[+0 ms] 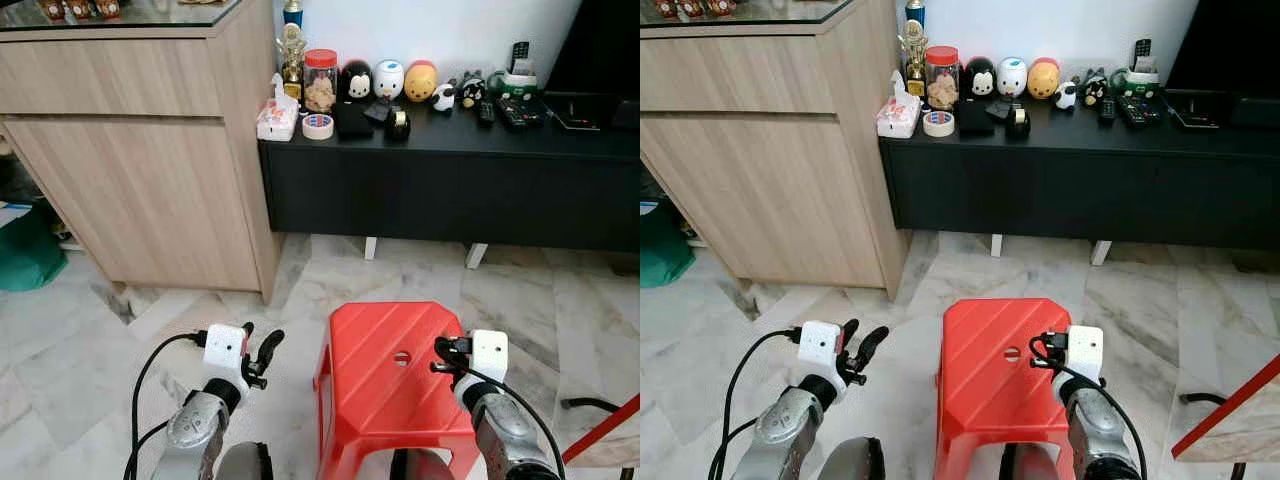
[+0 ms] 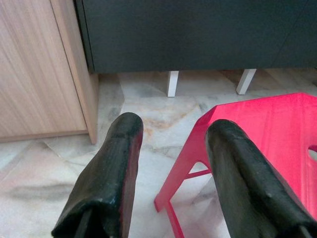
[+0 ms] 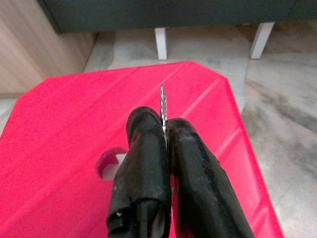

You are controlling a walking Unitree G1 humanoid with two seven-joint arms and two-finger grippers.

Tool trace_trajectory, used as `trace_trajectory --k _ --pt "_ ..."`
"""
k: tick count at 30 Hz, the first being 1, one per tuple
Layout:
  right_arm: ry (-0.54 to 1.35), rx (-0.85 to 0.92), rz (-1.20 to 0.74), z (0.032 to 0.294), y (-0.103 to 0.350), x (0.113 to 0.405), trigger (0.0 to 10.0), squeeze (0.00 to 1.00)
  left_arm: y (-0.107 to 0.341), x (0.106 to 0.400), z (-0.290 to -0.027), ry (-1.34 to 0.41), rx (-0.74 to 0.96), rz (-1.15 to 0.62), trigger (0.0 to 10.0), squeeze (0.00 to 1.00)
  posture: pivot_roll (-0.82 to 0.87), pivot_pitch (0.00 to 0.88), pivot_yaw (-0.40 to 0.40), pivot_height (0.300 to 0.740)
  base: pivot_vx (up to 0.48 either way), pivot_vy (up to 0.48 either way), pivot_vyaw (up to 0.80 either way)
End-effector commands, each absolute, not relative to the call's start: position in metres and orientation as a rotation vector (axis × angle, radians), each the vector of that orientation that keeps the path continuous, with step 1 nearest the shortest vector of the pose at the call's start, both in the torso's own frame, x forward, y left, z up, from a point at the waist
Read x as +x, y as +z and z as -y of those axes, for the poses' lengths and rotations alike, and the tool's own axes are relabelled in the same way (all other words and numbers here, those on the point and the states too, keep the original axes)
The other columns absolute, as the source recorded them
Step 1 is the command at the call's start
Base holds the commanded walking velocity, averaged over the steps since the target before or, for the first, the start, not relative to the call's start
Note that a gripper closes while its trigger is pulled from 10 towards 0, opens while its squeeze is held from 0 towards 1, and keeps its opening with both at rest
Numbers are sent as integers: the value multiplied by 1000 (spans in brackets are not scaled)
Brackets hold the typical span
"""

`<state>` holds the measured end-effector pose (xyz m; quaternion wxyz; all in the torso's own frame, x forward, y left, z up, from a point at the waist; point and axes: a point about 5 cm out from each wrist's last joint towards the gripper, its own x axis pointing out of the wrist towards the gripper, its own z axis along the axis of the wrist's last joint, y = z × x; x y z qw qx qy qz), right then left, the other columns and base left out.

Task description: Hang keys on a hook

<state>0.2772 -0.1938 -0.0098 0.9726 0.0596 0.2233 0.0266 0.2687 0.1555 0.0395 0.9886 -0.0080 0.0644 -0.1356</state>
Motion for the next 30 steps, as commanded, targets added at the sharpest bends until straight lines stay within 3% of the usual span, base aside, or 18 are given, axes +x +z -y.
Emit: trace_trajectory --k 1,14,22,25,30 --pt "89 97 -459 191 -7 282 10000 0 37 268 -154 -283 -7 -134 10000 0 14 0 -43 652 0 0 0" --pt "225 84 -504 181 -5 285 10000 0 39 268 -158 -275 -4 -128 10000 0 21 0 -51 740 0 0 0" --pt "321 41 -550 176 -3 287 10000 0 43 269 -158 -318 13 -124 10000 0 19 0 -50 740 0 0 0" --pt "421 11 -555 173 1 289 10000 0 47 270 -154 -393 28 -123 10000 0 19 0 -50 740 0 0 0" --pt "634 -146 -572 176 16 295 10000 0 58 270 -146 -614 193 -132 10000 0 19 0 -52 740 0 0 0"
